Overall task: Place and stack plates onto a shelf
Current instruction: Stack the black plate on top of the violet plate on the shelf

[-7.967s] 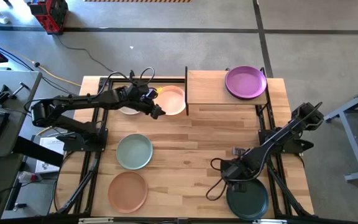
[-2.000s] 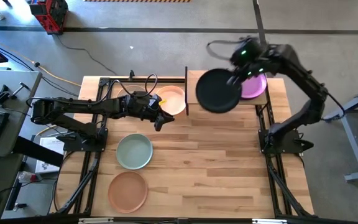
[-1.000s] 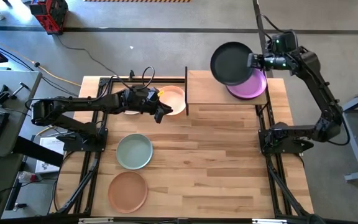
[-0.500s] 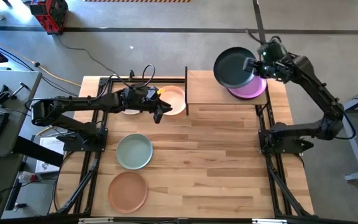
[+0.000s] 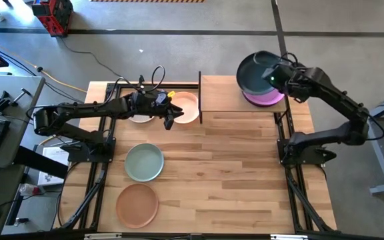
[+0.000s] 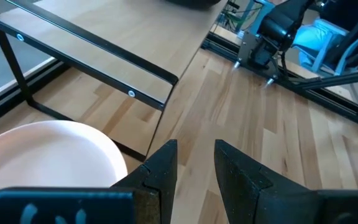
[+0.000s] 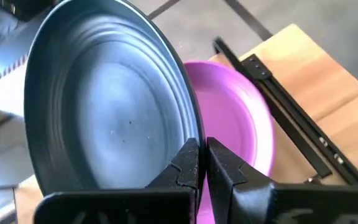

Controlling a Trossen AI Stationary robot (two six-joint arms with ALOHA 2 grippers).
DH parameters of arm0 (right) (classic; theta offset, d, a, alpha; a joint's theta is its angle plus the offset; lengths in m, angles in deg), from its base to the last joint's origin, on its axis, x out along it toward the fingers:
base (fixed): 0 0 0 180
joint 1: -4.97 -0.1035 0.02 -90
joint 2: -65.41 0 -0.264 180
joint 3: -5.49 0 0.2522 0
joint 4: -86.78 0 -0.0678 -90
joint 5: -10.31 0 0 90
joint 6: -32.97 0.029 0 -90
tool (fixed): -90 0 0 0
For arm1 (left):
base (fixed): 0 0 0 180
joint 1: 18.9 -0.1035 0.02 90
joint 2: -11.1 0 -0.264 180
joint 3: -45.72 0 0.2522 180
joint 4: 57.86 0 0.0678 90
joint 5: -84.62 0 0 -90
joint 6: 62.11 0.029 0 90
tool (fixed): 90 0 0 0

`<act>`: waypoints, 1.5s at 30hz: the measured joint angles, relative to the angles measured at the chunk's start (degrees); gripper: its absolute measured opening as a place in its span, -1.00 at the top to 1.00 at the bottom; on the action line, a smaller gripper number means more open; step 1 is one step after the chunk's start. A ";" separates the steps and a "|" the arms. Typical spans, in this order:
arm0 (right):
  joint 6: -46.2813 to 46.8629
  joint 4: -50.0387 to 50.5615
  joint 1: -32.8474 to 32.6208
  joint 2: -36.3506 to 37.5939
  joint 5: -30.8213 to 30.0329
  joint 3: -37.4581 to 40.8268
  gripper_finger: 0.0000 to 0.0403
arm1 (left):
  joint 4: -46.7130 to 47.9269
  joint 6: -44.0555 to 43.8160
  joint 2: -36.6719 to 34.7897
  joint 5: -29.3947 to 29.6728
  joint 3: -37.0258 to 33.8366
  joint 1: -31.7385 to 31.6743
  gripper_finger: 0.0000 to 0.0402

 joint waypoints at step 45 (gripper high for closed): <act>29.48 4.15 -10.15 2.75 -5.52 14.75 0.92 | 0.00 0.85 0.02 -0.11 0.00 0.07 0.53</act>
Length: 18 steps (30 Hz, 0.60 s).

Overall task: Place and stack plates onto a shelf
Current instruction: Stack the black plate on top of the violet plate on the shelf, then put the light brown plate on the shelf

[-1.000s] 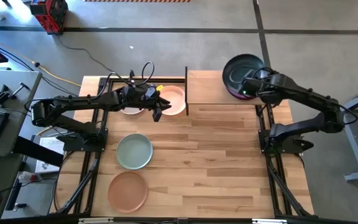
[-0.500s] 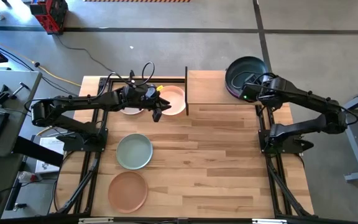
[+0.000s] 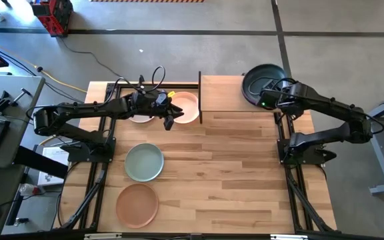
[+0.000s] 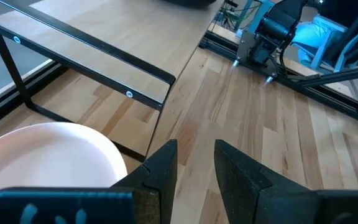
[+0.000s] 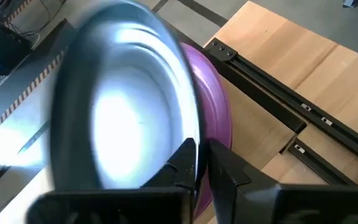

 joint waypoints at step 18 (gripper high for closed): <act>-9.30 -1.17 -0.07 0.09 5.24 -2.25 0.47 | 0.49 -1.42 0.00 -0.02 0.00 -0.03 0.53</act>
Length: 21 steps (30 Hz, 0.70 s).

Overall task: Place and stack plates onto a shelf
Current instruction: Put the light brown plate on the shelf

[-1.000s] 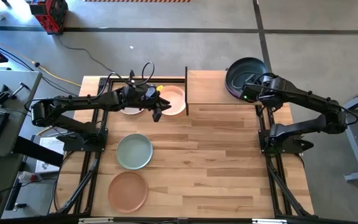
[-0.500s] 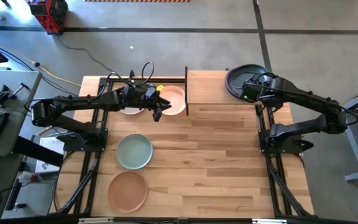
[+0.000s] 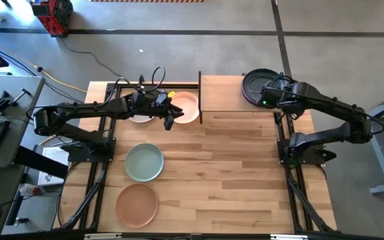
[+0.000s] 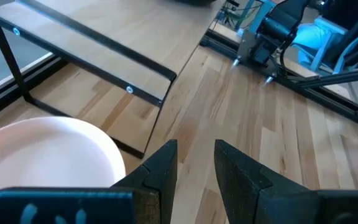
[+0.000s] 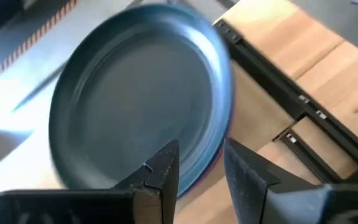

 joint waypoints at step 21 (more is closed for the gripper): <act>-65.08 -31.71 -0.02 0.00 39.73 -1.62 0.47 | 13.17 8.32 0.00 0.00 0.00 -1.78 0.53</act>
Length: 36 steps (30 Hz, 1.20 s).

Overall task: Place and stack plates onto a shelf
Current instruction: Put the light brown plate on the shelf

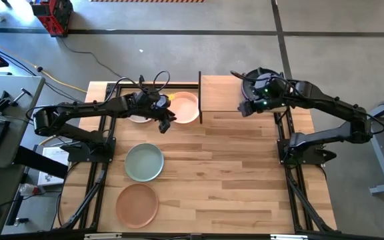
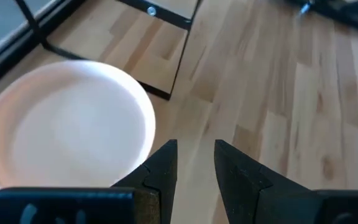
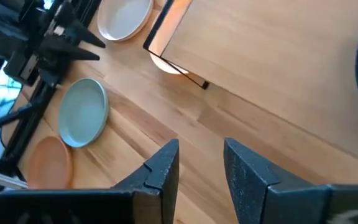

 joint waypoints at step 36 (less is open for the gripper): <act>-7.64 -0.01 0.01 -0.04 -2.62 0.00 0.47 | -8.91 22.95 23.81 7.54 0.02 -0.44 0.53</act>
